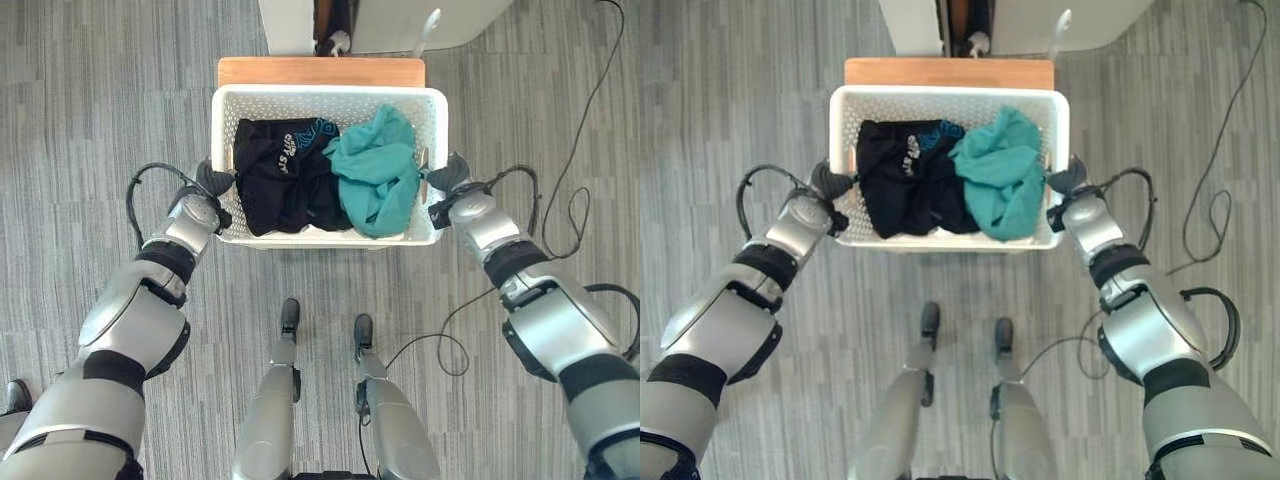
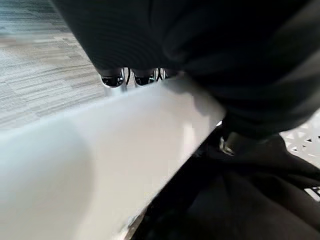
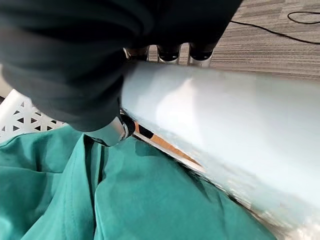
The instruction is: Grab the laundry basket,head to the washer,open it,put in the laundry and shut it.
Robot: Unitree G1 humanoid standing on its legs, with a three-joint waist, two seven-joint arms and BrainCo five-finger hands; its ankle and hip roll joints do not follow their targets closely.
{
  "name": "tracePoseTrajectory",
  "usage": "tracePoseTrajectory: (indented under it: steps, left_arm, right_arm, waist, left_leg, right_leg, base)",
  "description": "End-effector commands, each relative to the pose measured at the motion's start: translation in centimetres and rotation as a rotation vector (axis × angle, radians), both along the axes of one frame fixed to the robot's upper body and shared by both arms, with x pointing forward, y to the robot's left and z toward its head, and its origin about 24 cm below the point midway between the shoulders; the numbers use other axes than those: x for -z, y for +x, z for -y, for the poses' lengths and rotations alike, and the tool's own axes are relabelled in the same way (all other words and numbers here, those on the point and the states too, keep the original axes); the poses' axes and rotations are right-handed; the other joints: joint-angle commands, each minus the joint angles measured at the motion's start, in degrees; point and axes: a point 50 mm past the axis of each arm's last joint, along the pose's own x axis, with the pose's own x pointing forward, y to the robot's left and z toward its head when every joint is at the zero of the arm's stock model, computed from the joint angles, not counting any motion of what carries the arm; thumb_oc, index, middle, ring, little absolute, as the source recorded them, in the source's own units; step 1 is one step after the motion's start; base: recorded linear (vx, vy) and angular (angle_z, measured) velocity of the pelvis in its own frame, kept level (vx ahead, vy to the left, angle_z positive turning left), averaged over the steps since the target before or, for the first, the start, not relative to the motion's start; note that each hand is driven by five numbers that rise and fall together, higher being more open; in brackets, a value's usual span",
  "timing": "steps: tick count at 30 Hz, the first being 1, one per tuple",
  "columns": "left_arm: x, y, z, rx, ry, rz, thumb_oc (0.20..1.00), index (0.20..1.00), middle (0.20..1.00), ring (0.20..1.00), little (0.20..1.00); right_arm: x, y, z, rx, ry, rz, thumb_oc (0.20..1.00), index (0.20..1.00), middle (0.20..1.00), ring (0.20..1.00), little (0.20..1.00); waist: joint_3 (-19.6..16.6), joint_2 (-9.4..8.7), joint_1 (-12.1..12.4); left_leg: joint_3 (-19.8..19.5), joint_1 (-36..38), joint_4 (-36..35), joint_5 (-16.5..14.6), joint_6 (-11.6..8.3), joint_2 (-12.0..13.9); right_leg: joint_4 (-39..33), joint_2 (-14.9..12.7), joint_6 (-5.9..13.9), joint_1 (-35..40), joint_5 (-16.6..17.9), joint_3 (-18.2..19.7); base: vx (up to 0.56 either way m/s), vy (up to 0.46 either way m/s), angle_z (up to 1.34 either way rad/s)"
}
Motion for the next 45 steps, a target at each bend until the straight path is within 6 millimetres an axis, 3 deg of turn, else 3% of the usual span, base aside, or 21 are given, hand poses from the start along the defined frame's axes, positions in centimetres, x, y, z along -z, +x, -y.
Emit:
tracePoseTrajectory:
  steps: [1, 4, 5, 10, 11, 13, 15, 19, 24, 33, 40, 41, 42, 43, 45]
  left_arm:
    - [0.9, 0.0, 4.5, 0.173, 0.051, 0.017, 0.2, 0.2, 0.2, 0.2, 0.2]
    - [0.9, -0.5, 4.6, 0.209, 0.005, 0.05, 0.2, 0.2, 0.2, 0.2, 0.2]
    - [0.9, -1.0, 4.5, 0.238, -0.048, 0.072, 0.2, 0.2, 0.2, 0.2, 0.2]
    - [2.1, -2.5, 4.3, 0.309, -0.117, 0.061, 0.2, 0.2, 0.2, 0.2, 0.2]
    - [3.3, -3.4, 4.0, 0.347, -0.15, 0.03, 0.2, 0.2, 0.2, 0.2, 0.2]
    - [4.6, -4.5, 3.8, 0.378, -0.168, -0.006, 0.2, 0.2, 0.2, 0.2, 0.2]
    - [5.4, -5.2, 3.6, 0.388, -0.181, -0.031, 0.2, 0.2, 0.2, 0.2, 0.2]
    - [9.5, -8.2, 2.8, 0.408, -0.288, -0.16, 0.2, 0.2, 0.2, 0.2, 0.2]
    - [11.8, -10.0, 3.0, 0.433, -0.318, -0.25, 0.2, 0.2, 0.2, 0.2, 0.2]
    - [11.6, -9.4, 3.7, 0.453, -0.269, -0.251, 0.2, 0.2, 0.2, 0.2, 0.2]
    - [10.2, -8.0, 5.9, 0.528, -0.164, -0.228, 0.2, 0.2, 0.2, 0.2, 0.2]
    - [9.7, -7.5, 6.7, 0.554, -0.131, -0.218, 0.2, 0.2, 0.2, 0.2, 0.2]
    - [9.1, -6.8, 7.2, 0.551, -0.104, -0.197, 0.2, 0.2, 0.2, 0.2, 0.2]
    - [9.1, -6.7, 7.2, 0.551, -0.103, -0.195, 0.2, 0.2, 0.2, 0.2, 0.2]
    - [8.8, -6.3, 7.0, 0.542, -0.083, -0.186, 0.2, 0.2, 0.2, 0.2, 0.2]
  right_arm:
    - [-0.7, -0.1, -1.5, -0.083, 0.014, 0.074, 0.2, 0.2, 0.2, 0.2, 0.2]
    - [0.4, -1.0, 0.2, -0.062, 0.031, 0.073, 0.2, 0.2, 0.2, 0.2, 0.2]
    - [1.5, -1.8, 1.5, -0.047, 0.044, 0.064, 0.2, 0.2, 0.2, 0.2, 0.2]
    - [4.6, -4.1, 3.6, -0.058, 0.046, 0.001, 0.2, 0.2, 0.2, 0.2, 0.2]
    - [6.3, -5.5, 5.1, -0.061, 0.048, -0.047, 0.2, 0.2, 0.2, 0.2, 0.2]
    - [7.6, -7.0, 6.3, -0.061, 0.044, -0.093, 0.2, 0.2, 0.2, 0.2, 0.2]
    - [8.3, -7.8, 7.1, -0.056, 0.046, -0.117, 0.2, 0.2, 0.2, 0.2, 0.2]
    - [10.3, -11.3, 9.7, -0.034, 0.077, -0.187, 0.2, 0.2, 0.2, 0.2, 0.2]
    - [11.1, -13.8, 11.1, -0.022, 0.09, -0.218, 0.2, 0.2, 0.2, 0.2, 0.2]
    - [11.4, -14.5, 11.5, 0.002, 0.12, -0.207, 0.2, 0.2, 0.2, 0.2, 0.2]
    - [12.0, -15.6, 11.3, 0.02, 0.168, -0.187, 0.2, 0.2, 0.2, 0.2, 0.2]
    - [11.8, -15.5, 11.2, 0.021, 0.17, -0.174, 0.2, 0.2, 0.2, 0.2, 0.2]
    - [11.0, -14.7, 10.5, -0.003, 0.16, -0.138, 0.2, 0.2, 0.2, 0.2, 0.2]
    - [10.9, -14.6, 10.5, -0.003, 0.16, -0.137, 0.2, 0.2, 0.2, 0.2, 0.2]
    - [10.0, -13.7, 9.5, -0.04, 0.15, -0.099, 0.2, 0.2, 0.2, 0.2, 0.2]
  waist:
    - [-2.68, 0.27, 0.24]
    - [-4.2, 0.09, 0.29]
    - [-5.32, -0.03, 0.19]
    - [-7.68, -0.39, -0.34]
    - [-9.23, -0.38, -0.55]
    - [-10.79, -0.32, -0.56]
    - [-11.81, -0.32, -0.54]
    - [-16.1, -0.45, -0.68]
    - [-19.9, -0.76, -1.24]
    - [-21.56, -1.1, -2.18]
    - [-19.74, -1.77, -3.75]
    - [-18.4, -1.78, -4.23]
    - [-16.06, -1.76, -5.33]
    - [-16.13, -1.87, -5.09]
    - [-14.92, -1.78, -5.38]
  left_leg:
    - [1.27, 1.8, 1.22, -3.82, -0.52, 0.66]
    - [1.19, 3.68, 1.18, -4.58, -0.39, 0.72]
    - [1.26, 5.37, 1.19, -5.32, -0.22, 0.82]
    - [1.79, 9.8, 1.22, -6.86, 0.27, 0.9]
    - [1.9, 12.35, 1.18, -7.62, 0.49, 0.91]
    - [2.03, 14.66, 0.99, -8.2, 0.76, 0.98]
    - [2.07, 15.81, 0.8, -8.42, 0.77, 1.04]
    - [1.87, 20.37, 0.19, -9.71, 1.04, 1.08]
    - [1.7, 24.0, -0.11, -11.24, 1.31, 1.16]
    - [2.05, 24.93, 0.46, -12.46, 1.58, 1.13]
    - [2.8, 22.56, 6.62, -15.41, 2.53, 0.07]
    - [3.45, 21.54, 8.36, -16.23, 3.04, -0.49]
    - [6.06, 20.59, 10.02, -17.96, 3.94, -1.39]
    - [6.36, 20.33, 10.0, -17.71, 3.97, -1.46]
    - [10.54, 19.41, 11.06, -18.86, 4.38, -1.1]
  right_leg:
    - [4.42, -5.18, 1.83, -2.66, -0.35, -0.25]
    - [4.54, -5.39, 1.97, -0.76, -0.9, -0.37]
    - [4.79, -5.48, 2.11, 0.85, -1.41, -0.59]
    - [5.32, -5.65, 2.34, 4.71, -2.39, -0.92]
    - [5.64, -5.78, 2.45, 6.67, -2.93, -0.9]
    - [5.77, -5.88, 2.43, 8.58, -3.4, -1.06]
    - [5.68, -5.92, 2.47, 9.7, -3.68, -1.23]
    - [5.2, -6.04, 2.56, 13.8, -4.57, -1.35]
    - [4.75, -5.92, 2.56, 17.0, -5.78, -0.89]
    - [4.65, -5.89, 2.78, 17.65, -5.89, 0.14]
    - [6.95, -6.91, 3.31, 16.36, -5.38, 1.79]
    - [7.81, -7.33, 3.82, 15.06, -4.59, 3.12]
    - [7.92, -8.46, 5.93, 11.7, -0.09, 6.47]
    - [7.79, -8.5, 5.97, 11.34, 0.26, 6.82]
    - [7.06, -9.53, 7.38, 7.49, 4.26, 8.34]
  base:
    - [0.03, -0.002, 0.02]
    - [0.05, -0.009, 0.03]
    - [0.07, -0.007, 0.04]
    - [0.08, 0.001, -0.01]
    - [0.1, 0.001, -0.02]
    - [0.09, -0.002, -0.05]
    - [0.06, -0.007, -0.02]
    - [0.11, -0.02, -0.01]
    - [0.11, -0.005, -0.01]
    - [0.02, 0.019, -0.08]
    - [-0.04, 0.057, -0.05]
    - [-0.32, 0.215, -0.21]
    - [-0.3, 0.188, -0.31]
    - [-0.3, 0.182, -0.63]
    - [-0.22, 0.092, -1.22]
